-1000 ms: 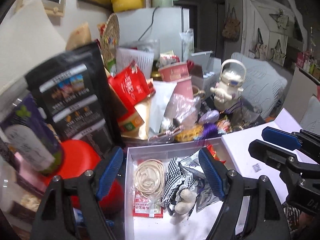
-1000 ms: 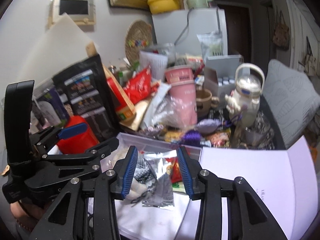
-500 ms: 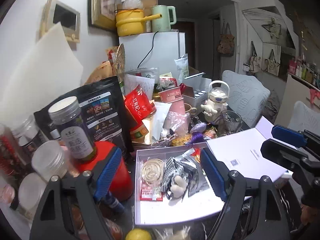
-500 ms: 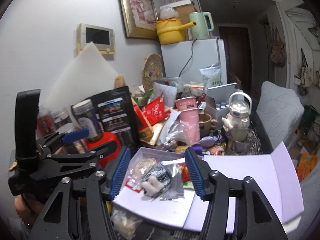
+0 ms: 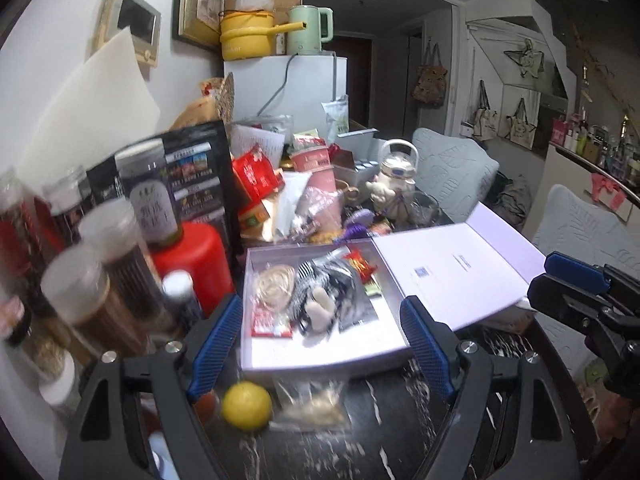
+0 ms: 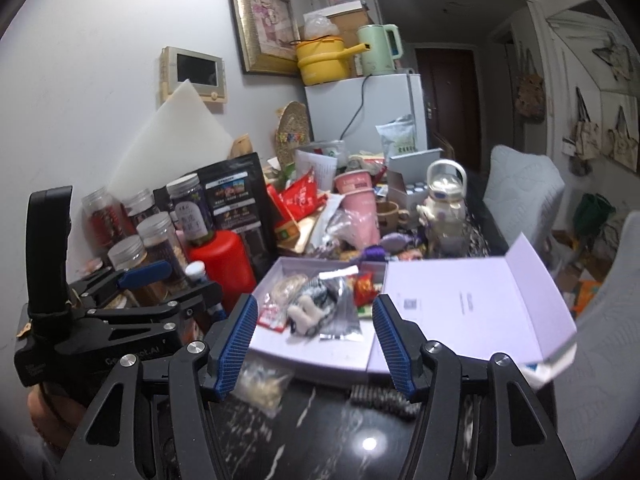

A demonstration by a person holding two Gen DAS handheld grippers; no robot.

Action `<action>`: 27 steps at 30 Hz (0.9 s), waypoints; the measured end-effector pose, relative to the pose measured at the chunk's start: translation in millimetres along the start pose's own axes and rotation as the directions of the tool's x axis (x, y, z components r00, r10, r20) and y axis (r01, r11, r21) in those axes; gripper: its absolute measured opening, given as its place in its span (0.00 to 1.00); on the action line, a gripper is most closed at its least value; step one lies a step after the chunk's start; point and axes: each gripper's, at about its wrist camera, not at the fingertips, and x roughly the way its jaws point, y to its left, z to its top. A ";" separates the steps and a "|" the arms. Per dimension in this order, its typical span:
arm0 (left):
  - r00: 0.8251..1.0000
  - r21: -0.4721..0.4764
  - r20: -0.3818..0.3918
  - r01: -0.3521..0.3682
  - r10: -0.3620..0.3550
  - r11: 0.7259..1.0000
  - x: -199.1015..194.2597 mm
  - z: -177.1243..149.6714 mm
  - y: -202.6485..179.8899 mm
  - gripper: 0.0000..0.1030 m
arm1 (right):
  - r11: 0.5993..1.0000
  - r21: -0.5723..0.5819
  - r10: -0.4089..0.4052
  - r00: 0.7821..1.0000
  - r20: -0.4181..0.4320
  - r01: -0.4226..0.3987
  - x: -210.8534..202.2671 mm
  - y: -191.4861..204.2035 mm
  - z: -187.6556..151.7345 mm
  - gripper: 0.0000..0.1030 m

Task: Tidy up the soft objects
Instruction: 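Withdraw both tools from the box back toward the table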

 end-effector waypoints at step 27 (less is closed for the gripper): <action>0.983 -0.078 -0.181 0.014 -0.028 0.997 64.4 -89.8 -2.5 0.79 | 0.992 0.123 -0.006 0.977 -0.211 0.033 32.2 -27.3 -94.4 0.58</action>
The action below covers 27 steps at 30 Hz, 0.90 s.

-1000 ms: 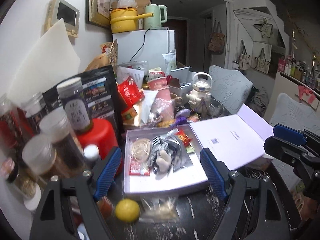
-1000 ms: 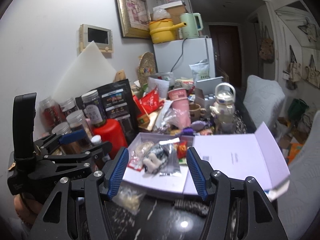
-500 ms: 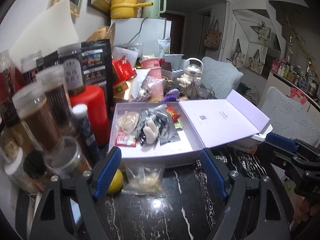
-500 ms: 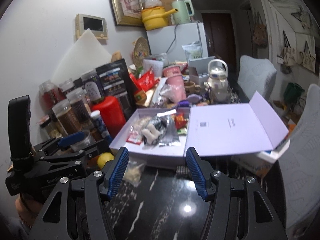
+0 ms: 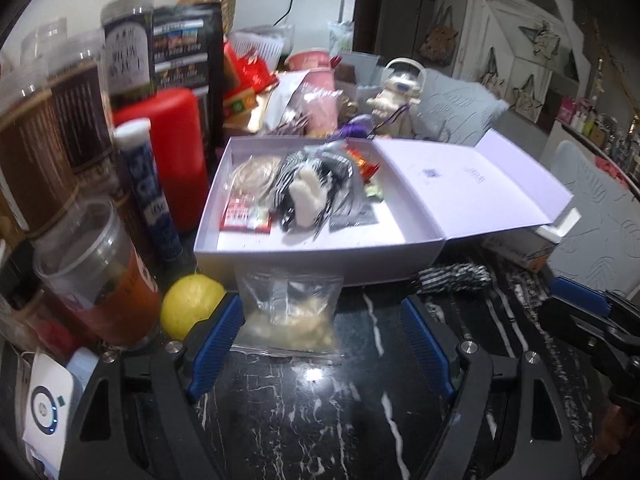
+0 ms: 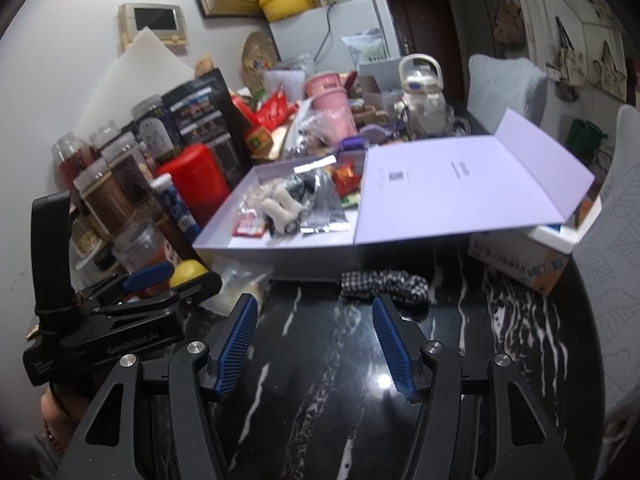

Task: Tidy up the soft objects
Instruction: 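Withdraw both tools from the box back toward the table, then grasp the zip bag of white food with the left gripper while the right grasps the checked scrunchie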

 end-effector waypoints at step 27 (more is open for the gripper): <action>0.981 0.047 -0.183 -0.062 0.070 0.997 89.6 -4.7 -0.6 0.79 | 0.990 -0.131 -0.071 0.974 -0.216 0.044 107.4 -64.9 16.2 0.67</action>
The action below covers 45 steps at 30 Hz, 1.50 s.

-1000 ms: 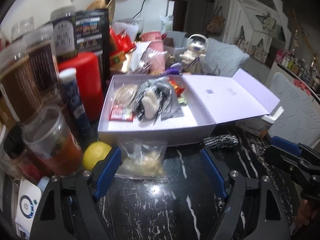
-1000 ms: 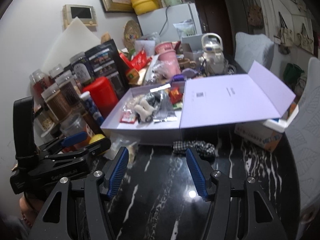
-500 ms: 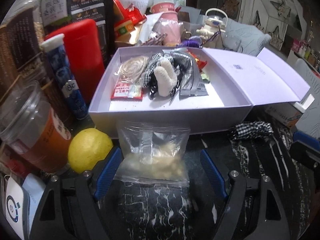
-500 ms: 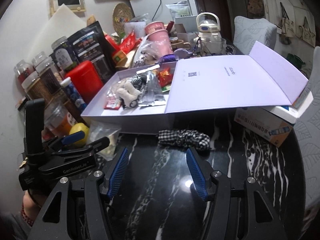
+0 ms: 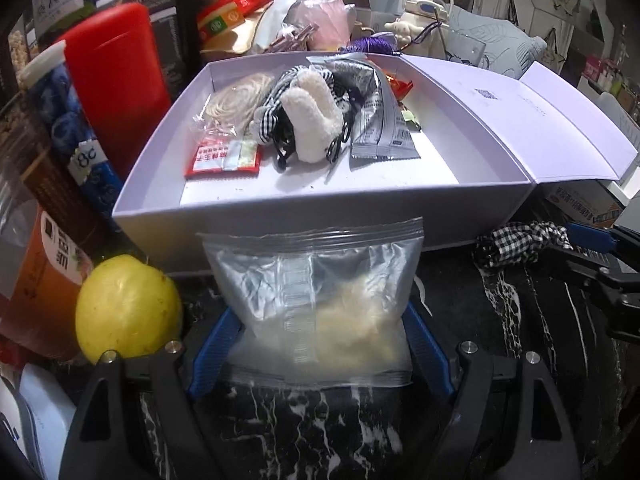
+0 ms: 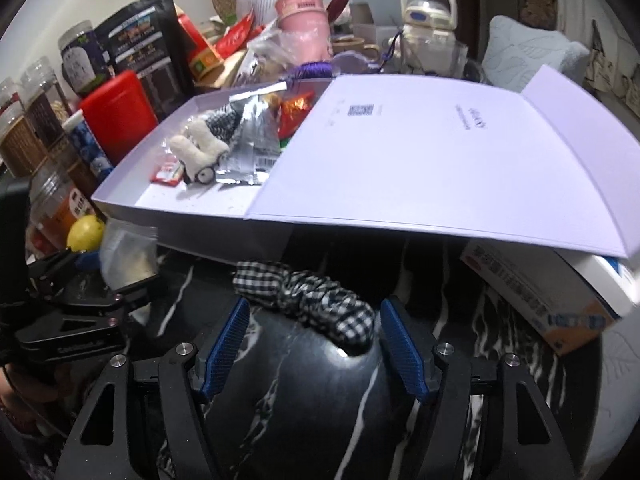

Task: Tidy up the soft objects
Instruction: 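Grasp the zip bag of white food with the left gripper while the right grasps the checked scrunchie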

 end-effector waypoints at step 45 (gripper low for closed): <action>0.984 0.101 -0.079 0.167 -0.159 0.981 -77.0 -100.5 -24.5 0.68 | 0.993 0.114 -0.016 1.000 0.005 0.016 -93.4 67.6 -138.8 0.20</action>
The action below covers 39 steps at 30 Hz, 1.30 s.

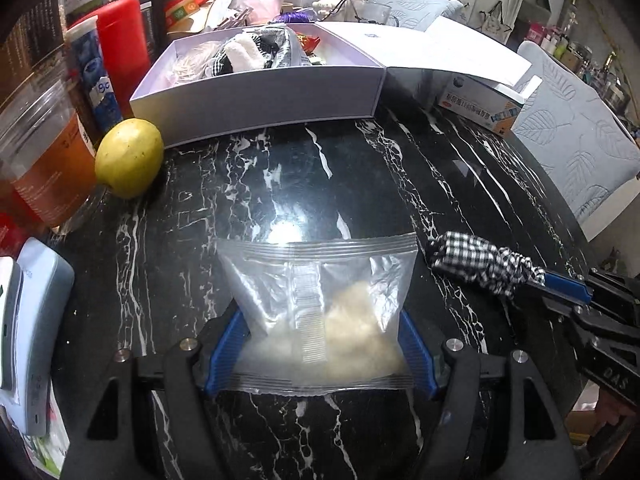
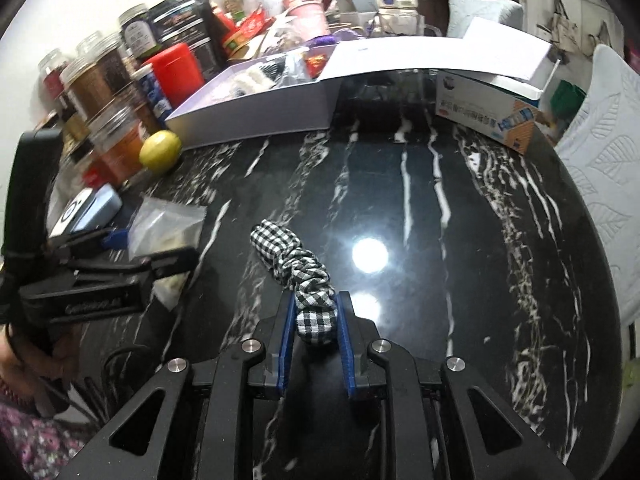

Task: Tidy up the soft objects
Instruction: 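Grasp the zip bag of white food with the left gripper while the right grasps the checked scrunchie, then lift the zip bag and checked scrunchie and carry them over the box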

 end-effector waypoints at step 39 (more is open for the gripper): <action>0.997 0.018 0.040 0.063 -0.063 0.998 -5.7 -0.6 -3.7 0.68 | 0.998 -0.068 0.006 1.000 0.021 -0.004 16.5 21.5 5.6 0.20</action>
